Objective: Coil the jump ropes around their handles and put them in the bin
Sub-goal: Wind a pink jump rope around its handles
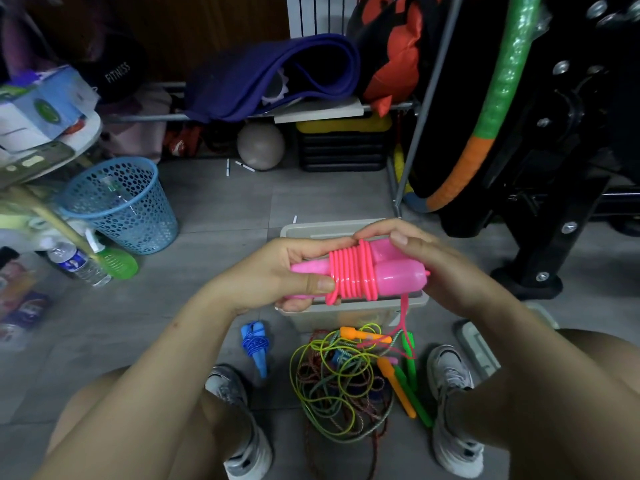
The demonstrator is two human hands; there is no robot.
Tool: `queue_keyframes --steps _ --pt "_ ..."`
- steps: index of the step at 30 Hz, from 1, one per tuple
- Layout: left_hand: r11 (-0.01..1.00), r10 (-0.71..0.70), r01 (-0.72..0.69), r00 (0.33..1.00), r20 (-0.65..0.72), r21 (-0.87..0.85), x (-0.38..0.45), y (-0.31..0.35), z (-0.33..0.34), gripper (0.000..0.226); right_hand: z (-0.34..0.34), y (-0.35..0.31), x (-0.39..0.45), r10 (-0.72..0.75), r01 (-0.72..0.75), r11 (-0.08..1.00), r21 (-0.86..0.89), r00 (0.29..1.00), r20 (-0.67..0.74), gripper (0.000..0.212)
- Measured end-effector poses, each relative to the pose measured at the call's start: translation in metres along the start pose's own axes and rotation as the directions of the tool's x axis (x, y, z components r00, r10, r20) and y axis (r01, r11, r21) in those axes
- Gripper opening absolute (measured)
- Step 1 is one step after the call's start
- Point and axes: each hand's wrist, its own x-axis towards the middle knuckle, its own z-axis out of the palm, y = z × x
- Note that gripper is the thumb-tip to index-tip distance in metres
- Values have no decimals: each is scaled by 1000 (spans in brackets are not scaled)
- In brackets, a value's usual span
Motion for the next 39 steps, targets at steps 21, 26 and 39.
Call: queue_keyframes --steps 21,26,39 --pt "998 11 -12 999 31 60 -6 -3 6 66 -1 30 8 -29 -81 858 508 978 206 43" --pt "997 34 -31 998 -45 66 -4 -3 8 61 3 39 12 -67 -30 842 538 985 158 48" --pt "989 115 -72 924 -364 130 13 7 12 64 11 26 22 113 -138 980 -145 979 -168 71"
